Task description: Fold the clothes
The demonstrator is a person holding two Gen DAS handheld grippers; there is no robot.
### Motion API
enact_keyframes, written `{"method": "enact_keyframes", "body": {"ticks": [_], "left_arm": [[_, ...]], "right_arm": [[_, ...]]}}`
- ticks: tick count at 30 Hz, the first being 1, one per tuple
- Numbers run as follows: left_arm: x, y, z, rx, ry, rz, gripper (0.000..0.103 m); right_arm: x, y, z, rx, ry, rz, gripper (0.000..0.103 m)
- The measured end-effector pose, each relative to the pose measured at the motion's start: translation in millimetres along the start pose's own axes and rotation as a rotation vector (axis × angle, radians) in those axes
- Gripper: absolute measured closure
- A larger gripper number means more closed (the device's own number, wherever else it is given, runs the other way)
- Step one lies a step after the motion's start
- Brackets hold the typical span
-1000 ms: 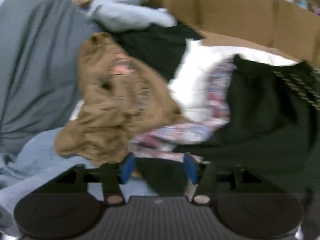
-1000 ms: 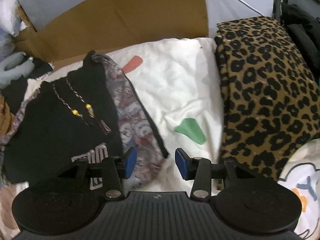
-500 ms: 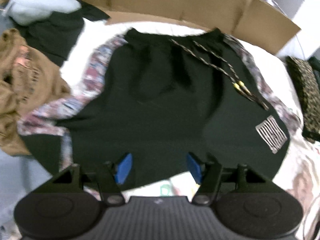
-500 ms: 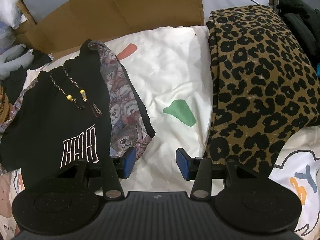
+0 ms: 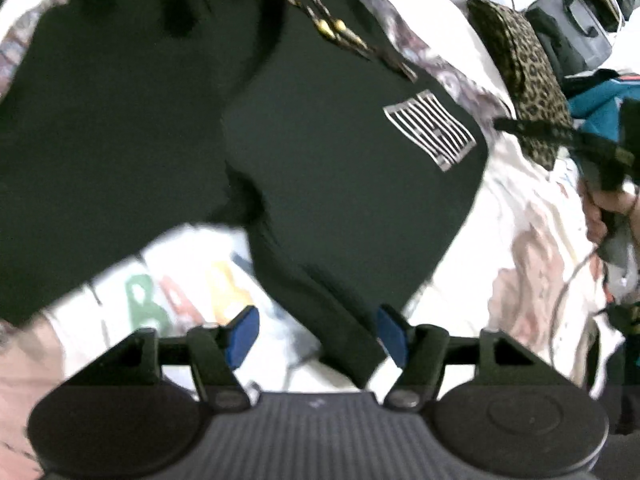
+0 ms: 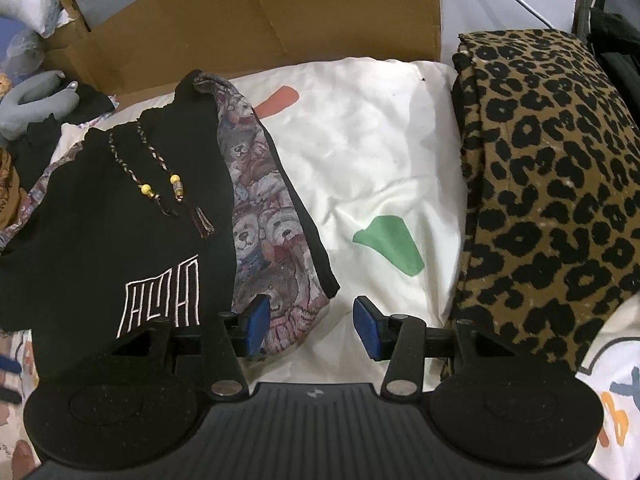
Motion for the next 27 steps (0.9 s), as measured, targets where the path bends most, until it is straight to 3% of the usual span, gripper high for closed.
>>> {"method": "enact_keyframes", "body": {"ticks": [3, 6, 9, 11, 15, 16, 18, 19, 20, 21, 27], "left_arm": [[8, 5, 9, 0.008, -0.024, 0.045, 0.035], [19, 4, 18, 0.009, -0.041, 0.003, 0.036], [21, -2, 24, -0.039, -0.035, 0.032, 0.040], [19, -2, 25, -0.042, -0.006, 0.047, 0.049], [17, 7, 18, -0.010, 0.047, 0.097, 0.051], [18, 7, 17, -0.014, 0.049, 0.100, 0.055], [19, 7, 16, -0.024, 0.050, 0.107, 0.087], [18, 5, 15, -0.032, 0.063, 0.109, 0.095], [16, 4, 13, -0.040, 0.077, 0.111, 0.095], [15, 2, 12, -0.047, 0.091, 0.113, 0.095], [-13, -11, -11, -0.066, 0.219, 0.083, 0.096]], "right_arm": [[5, -1, 1, 0.003, 0.011, -0.010, 0.050], [11, -2, 2, -0.001, 0.020, -0.013, 0.050], [16, -4, 4, -0.034, 0.027, -0.010, 0.050], [17, -4, 5, -0.046, 0.031, -0.017, 0.050], [13, -5, 1, -0.056, 0.082, -0.022, 0.051], [12, -6, 0, -0.059, 0.092, -0.031, 0.054], [12, -8, -4, -0.069, 0.099, -0.046, 0.078], [12, -9, -5, -0.076, 0.095, -0.048, 0.084], [13, -10, -6, -0.080, 0.094, -0.052, 0.096], [13, -10, -7, -0.078, 0.095, -0.058, 0.099], [4, -12, -22, -0.041, 0.131, -0.086, 0.099]]}}
Point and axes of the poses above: each gripper's, at about its wrist camera, not at the fingertips, and x roughly the way its jaws point, y to its right, z to its underside, the point moved 2 cm from there along x, roughly the way its jaws point, and after that the axes turned 12 degrees about y, right-handed, at the moved point
